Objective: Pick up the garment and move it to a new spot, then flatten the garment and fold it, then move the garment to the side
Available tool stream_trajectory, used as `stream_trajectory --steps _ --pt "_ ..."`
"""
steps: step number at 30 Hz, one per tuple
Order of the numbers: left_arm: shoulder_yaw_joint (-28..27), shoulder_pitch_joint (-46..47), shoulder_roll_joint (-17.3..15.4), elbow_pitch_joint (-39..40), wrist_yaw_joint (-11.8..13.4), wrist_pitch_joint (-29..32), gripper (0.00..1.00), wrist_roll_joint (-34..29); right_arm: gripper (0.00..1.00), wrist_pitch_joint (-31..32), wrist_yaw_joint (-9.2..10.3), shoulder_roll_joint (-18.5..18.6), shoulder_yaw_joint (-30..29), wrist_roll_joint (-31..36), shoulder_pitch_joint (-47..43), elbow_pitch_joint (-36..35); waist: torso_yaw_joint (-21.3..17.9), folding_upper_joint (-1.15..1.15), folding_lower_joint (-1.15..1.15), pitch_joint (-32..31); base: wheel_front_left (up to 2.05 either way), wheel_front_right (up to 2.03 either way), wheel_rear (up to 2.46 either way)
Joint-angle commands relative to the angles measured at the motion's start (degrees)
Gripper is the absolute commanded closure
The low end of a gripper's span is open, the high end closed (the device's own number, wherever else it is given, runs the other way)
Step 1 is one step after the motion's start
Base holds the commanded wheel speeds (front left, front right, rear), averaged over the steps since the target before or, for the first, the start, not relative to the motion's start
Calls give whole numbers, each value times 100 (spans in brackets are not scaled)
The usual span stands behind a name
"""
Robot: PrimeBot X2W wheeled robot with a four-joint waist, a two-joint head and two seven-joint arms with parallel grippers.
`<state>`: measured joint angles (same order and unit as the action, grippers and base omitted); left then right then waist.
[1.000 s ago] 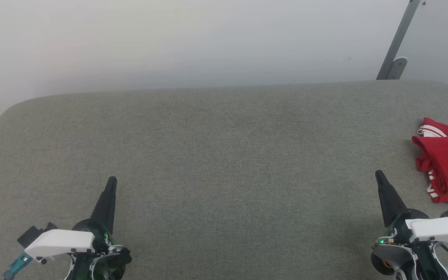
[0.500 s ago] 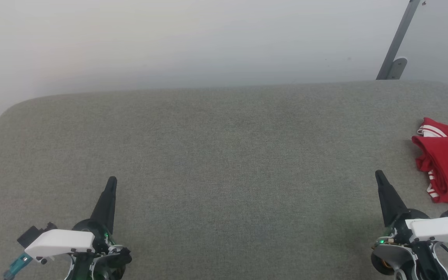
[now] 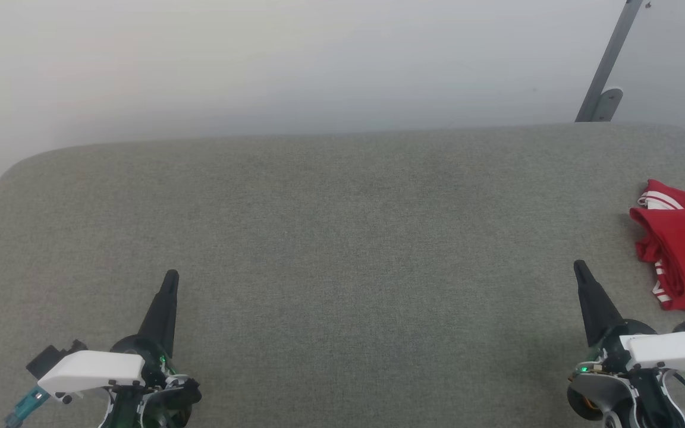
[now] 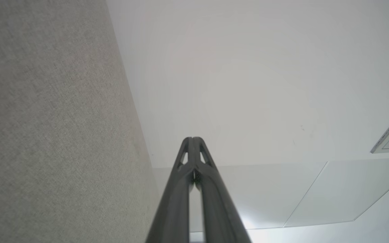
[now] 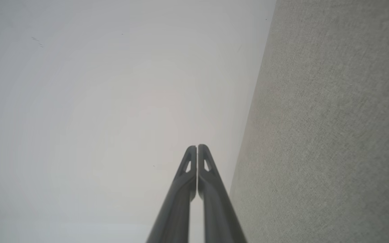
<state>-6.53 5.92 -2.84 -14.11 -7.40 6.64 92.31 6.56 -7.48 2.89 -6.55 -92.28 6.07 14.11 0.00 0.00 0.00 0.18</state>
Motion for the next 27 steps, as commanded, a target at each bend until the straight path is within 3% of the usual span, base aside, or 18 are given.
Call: stream_trajectory --steps 1,27 --pt "1 67 11 5 -17 1 100 18 100 14 -2 -17 -4 -25 28 -21 0 0 0 0 0 0 0" --pt "1 67 11 6 -17 0 100 19 100 14 -2 -17 -4 -25 27 -20 0 0 0 0 0 0 0"
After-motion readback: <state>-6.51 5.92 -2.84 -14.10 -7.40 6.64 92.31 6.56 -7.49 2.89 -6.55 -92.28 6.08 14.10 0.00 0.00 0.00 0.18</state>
